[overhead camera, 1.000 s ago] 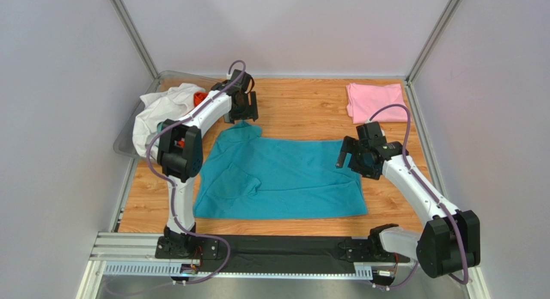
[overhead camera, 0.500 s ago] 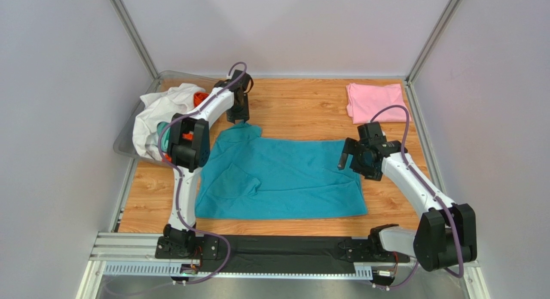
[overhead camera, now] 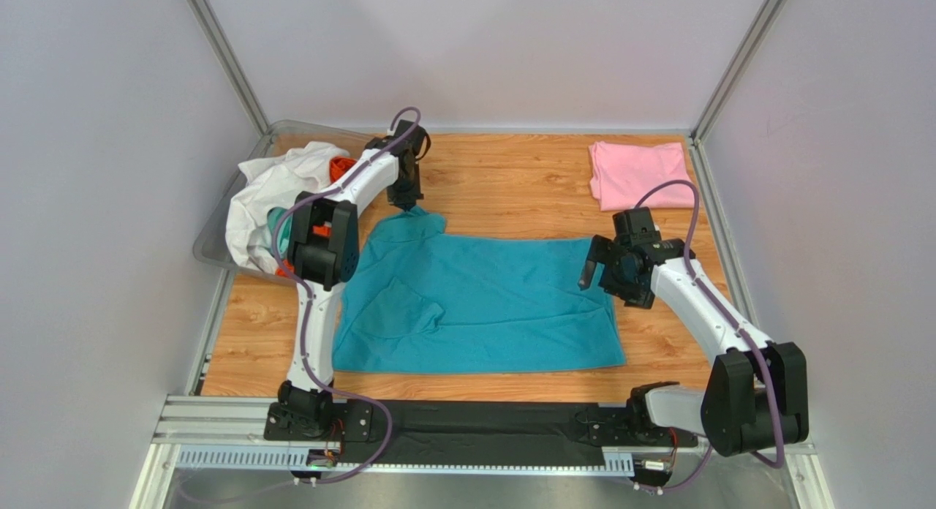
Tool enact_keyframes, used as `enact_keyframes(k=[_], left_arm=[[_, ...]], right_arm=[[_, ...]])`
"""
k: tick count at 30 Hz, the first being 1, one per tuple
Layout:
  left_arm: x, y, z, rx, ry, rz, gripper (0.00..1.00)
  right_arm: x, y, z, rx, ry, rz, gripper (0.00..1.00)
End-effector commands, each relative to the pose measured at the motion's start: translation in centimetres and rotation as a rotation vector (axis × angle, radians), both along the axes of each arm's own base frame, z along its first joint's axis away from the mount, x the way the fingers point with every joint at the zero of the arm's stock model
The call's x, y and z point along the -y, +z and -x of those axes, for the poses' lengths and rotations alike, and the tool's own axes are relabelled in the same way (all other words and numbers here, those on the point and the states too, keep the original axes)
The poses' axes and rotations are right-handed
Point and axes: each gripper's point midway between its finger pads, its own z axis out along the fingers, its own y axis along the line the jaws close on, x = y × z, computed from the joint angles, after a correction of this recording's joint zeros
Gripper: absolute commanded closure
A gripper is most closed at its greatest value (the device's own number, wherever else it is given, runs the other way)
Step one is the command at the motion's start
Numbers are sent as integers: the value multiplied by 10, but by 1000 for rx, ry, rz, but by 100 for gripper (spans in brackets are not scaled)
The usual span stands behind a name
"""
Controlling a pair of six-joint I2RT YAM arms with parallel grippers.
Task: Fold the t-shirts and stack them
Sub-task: Fold the tshirt
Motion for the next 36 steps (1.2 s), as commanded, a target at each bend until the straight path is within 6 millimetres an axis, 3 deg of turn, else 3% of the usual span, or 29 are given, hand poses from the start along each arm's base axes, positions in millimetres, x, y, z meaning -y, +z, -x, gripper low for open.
enact_keyframes(k=[1, 12, 19, 23, 30, 36], left_arm=[[-3, 15, -17, 52, -16, 7, 100], [-15, 63, -26, 194, -65, -46, 100], [-29, 75, -23, 225, -33, -105, 100], [-38, 77, -23, 236, -32, -152, 100], [-22, 76, -15, 236, -72, -54, 100], [-21, 82, -5, 252, -68, -28, 100]], right_arm=[[2, 3, -6, 35, 5, -4, 0], [9, 11, -21, 61, -21, 4, 0], [17, 18, -44, 87, -73, 13, 0], [19, 11, -57, 76, -89, 19, 0], [21, 8, -100, 114, -152, 30, 0], [22, 6, -158, 147, -176, 54, 4]])
